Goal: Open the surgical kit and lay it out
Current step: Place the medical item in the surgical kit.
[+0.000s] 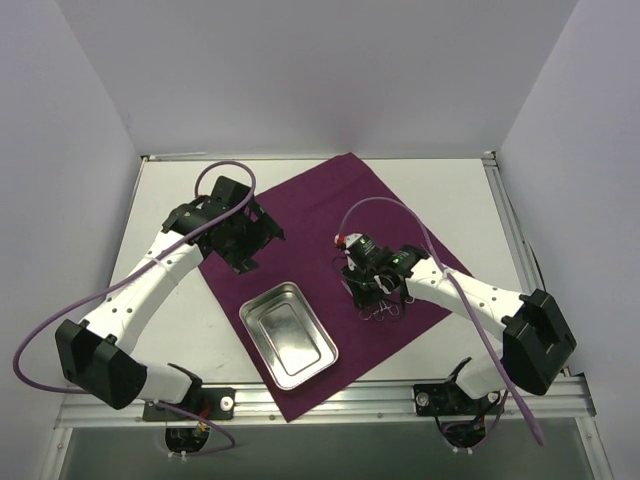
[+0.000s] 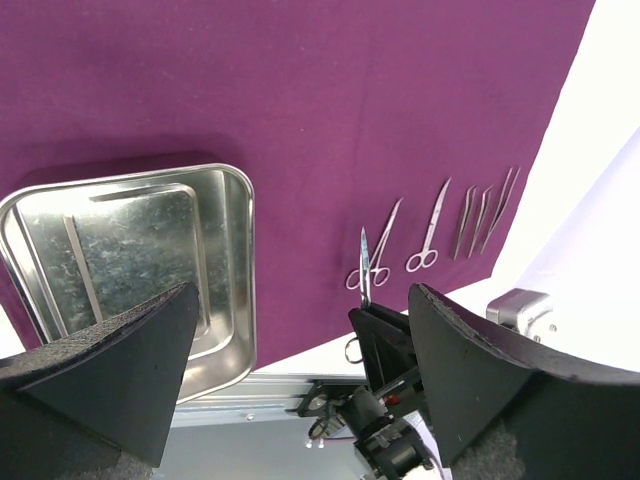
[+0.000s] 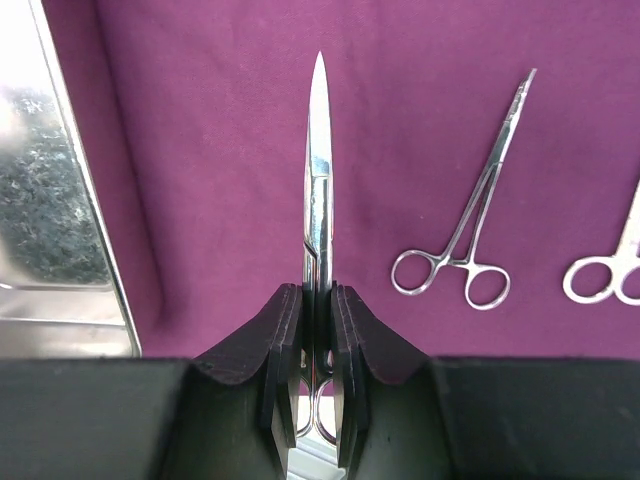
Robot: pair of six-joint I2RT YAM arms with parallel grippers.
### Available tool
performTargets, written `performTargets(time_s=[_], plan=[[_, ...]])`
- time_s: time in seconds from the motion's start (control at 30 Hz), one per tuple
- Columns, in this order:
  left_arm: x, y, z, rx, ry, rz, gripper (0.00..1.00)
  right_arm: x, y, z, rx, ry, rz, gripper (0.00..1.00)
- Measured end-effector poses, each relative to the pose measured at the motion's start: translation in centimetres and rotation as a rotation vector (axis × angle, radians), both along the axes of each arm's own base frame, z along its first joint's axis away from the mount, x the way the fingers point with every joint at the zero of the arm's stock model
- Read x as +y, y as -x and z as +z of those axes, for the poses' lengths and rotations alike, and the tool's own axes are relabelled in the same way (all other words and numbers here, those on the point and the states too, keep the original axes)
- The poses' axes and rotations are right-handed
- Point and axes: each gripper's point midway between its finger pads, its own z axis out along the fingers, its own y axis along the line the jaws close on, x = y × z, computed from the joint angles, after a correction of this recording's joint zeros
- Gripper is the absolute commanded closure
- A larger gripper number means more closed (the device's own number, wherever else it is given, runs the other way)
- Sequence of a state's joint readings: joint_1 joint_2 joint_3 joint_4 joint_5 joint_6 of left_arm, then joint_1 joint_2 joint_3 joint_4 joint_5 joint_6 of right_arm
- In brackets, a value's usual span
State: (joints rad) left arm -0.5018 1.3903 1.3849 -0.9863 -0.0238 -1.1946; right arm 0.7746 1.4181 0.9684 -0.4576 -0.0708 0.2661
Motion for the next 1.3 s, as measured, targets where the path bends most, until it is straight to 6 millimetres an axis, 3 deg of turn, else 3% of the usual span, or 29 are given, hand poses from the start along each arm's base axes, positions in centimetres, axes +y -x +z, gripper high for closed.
performTargets(time_s=[0.3,0.57,1.1,1.3], plan=[[-0.4,0.0,-0.1,-0.032,0.029,-0.05,0.06,-0.9,-0.3,-2.6,0.044,0.006,-0.038,1.0],[-0.4,0.2,-0.7,-0.025,0.043,-0.062,0.06,0.0,-0.4,-4.0,0.081,-0.008,-0.027,1.0],[-0.6,0.0,-1.1,-0.031,0.081,-0.069,0.06,0.0,0.5,-5.7,0.141,-0.002,-0.038,0.86],[-0.6,0.0,-1.2,-0.033,0.089,-0.068,0.06,-0.3,0.8,-6.6,0.168,0.021,-0.044,0.76]])
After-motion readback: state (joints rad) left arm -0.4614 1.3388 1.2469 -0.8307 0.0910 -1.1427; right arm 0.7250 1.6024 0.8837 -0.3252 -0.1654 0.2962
